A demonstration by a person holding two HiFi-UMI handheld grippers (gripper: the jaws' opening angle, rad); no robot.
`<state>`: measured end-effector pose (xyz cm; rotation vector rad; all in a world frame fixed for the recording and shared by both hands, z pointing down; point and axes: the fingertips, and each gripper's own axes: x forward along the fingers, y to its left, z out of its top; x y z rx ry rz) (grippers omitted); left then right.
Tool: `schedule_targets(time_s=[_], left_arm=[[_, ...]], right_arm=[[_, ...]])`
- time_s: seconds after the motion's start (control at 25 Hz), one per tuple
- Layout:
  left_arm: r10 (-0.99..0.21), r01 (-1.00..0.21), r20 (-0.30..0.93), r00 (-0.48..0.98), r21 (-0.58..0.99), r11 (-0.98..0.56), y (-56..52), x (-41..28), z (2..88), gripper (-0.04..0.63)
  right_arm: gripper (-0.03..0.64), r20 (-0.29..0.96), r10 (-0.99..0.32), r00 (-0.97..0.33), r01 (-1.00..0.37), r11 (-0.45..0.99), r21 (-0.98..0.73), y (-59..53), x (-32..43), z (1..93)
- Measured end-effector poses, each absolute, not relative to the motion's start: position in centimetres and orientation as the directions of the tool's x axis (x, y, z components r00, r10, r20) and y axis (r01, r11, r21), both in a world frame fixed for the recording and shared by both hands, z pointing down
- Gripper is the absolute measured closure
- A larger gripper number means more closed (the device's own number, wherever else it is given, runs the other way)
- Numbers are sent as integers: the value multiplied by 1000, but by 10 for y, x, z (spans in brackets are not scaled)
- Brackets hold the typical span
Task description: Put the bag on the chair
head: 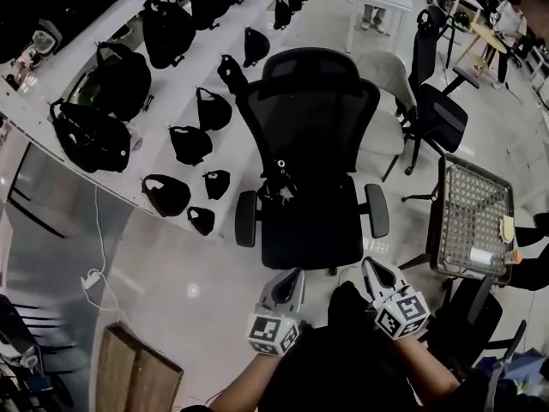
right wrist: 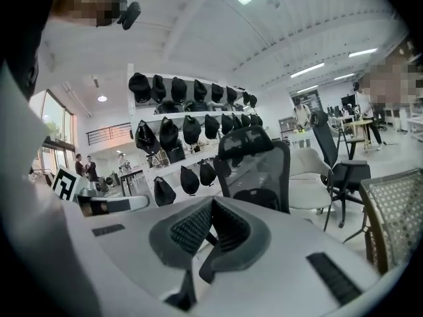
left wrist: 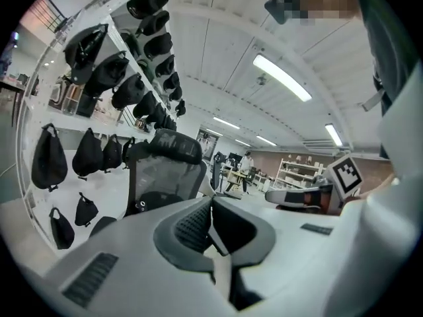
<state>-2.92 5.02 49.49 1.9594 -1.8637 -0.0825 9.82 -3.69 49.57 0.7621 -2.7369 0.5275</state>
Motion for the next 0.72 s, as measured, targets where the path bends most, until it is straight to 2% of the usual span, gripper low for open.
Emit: schedule_targets(time_s=[0.4,0.72], left_arm=[[-981,-944,189,30,328,34,160,-50,483,581],[-987,-952,154,-45,294,89,206,-59,465,581]], right_arm=[[617,355,-503,-788,-585,792,-177,50,110,479],[617,315,-510,-800,-576,800,-168,77,113,465]])
